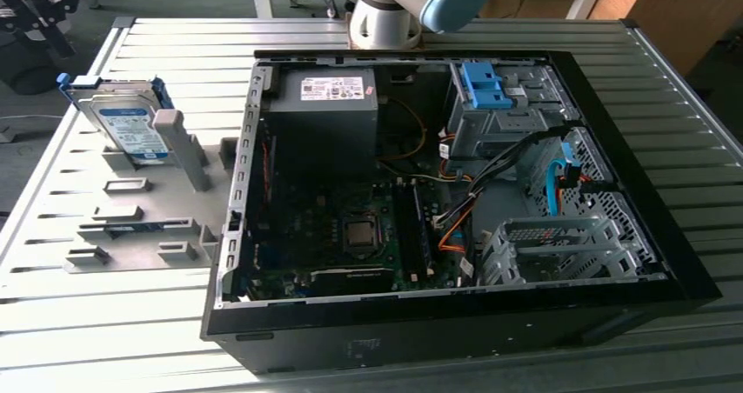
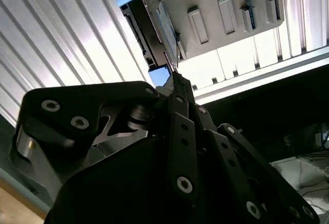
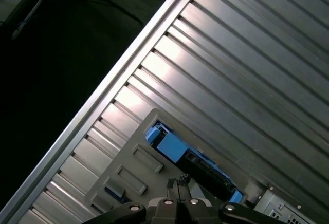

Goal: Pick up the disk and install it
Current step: 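Pick up the disk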

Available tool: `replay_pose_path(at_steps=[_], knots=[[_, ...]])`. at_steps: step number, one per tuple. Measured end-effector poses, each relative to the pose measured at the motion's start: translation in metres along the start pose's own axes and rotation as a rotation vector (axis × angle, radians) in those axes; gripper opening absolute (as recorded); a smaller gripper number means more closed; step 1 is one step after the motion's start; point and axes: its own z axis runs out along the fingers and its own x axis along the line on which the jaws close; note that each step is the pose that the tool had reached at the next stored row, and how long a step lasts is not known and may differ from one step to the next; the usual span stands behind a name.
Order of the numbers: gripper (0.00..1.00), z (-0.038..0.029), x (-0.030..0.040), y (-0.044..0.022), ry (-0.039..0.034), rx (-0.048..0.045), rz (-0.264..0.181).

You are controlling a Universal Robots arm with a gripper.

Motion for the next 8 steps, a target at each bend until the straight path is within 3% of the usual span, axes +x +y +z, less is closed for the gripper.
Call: replay_pose_path(at_steps=[8], knots=[[0.11,0.0000,0.0000,0.0000,0.0018,-0.0010,-0.042]])
